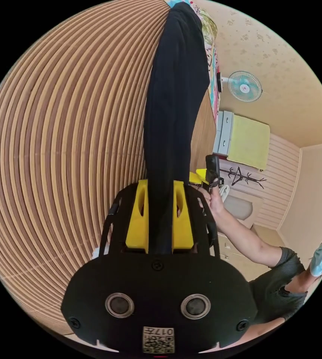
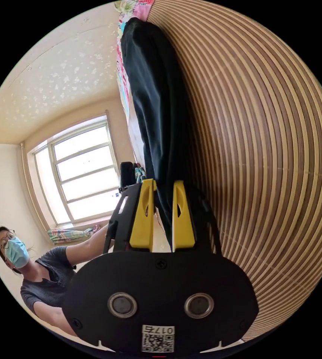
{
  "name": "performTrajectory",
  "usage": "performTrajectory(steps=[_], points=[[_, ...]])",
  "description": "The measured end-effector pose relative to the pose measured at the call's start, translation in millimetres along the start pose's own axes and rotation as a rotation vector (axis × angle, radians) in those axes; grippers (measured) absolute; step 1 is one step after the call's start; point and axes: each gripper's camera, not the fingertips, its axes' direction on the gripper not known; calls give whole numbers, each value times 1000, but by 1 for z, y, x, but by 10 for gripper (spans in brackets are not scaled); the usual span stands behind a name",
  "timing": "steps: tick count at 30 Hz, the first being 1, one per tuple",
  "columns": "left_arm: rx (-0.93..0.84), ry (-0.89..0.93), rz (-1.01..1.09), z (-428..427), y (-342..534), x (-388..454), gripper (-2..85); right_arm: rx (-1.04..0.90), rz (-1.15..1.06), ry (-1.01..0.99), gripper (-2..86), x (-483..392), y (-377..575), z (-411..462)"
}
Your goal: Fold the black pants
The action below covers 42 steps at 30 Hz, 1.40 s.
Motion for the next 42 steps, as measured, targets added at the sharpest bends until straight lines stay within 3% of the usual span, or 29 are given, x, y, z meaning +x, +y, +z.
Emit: performTrajectory(steps=[7, 14, 21, 24, 29, 34, 38, 42], points=[[221, 324, 294, -37, 109, 76, 51, 57, -297, -250, 20, -87, 93, -49], [231, 190, 623, -50, 240, 230, 50, -61, -656, -90, 8, -265, 227, -85], [381, 132, 976, -74, 376, 389, 47, -111, -1050, -120, 5, -431, 338, -118], [460, 106, 1027, -80, 406, 431, 48, -86, -1090, -80, 5, -467, 355, -120], [577, -71, 840, -69, 383, 431, 48, -52, -902, 57, 5, -446, 314, -100], [568, -127, 575, -35, 283, 353, 47, -40, -651, 59, 6, -374, 228, -75], [522, -202, 438, -4, 214, 299, 47, -21, -496, 236, 8, -329, 186, -52], [412, -172, 336, 51, 174, 225, 47, -41, -424, 338, 18, -272, 210, -36]])
